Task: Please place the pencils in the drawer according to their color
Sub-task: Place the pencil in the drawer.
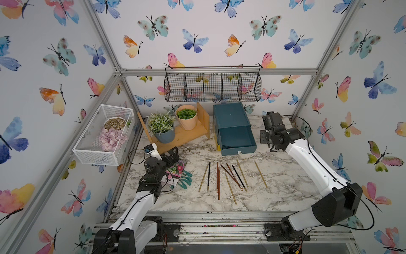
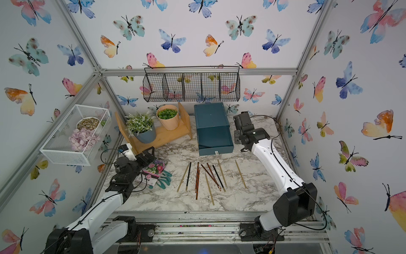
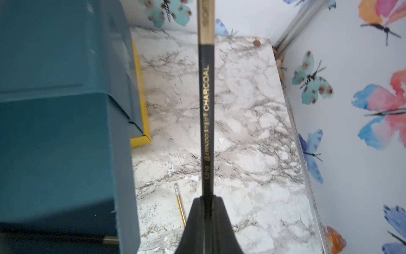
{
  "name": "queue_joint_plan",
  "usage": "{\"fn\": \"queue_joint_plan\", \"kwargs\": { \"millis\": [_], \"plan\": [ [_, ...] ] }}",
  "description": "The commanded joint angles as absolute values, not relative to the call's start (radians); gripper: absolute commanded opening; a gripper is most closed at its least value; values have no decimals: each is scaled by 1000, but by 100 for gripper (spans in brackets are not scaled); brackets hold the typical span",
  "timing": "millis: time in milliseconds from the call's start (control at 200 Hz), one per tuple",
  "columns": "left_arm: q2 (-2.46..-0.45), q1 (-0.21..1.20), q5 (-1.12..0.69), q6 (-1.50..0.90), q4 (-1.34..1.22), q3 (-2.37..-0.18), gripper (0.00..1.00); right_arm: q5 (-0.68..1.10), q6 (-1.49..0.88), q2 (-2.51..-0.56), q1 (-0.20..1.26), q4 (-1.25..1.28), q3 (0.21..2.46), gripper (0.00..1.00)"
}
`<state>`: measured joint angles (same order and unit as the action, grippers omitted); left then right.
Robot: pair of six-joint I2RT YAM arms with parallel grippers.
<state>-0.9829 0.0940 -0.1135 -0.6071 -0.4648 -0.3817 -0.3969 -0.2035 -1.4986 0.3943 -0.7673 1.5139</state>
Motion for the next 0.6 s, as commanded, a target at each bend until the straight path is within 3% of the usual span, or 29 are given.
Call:
{"fn": "queue_joint_plan", "kwargs": {
  "millis": [0,330,591],
  "plan": [
    [-956,100,-120,-606,-468,-381,98,-228,-59,-1512,400,-707,1575,4],
    [-950,100,-124,-611,-469,-379,98,57,135,-1609,400,-756,1705,3],
    [-946,100,-120,-611,-468,-377,98,137,207,-1651,409,-811,1722,3]
  ]
}}
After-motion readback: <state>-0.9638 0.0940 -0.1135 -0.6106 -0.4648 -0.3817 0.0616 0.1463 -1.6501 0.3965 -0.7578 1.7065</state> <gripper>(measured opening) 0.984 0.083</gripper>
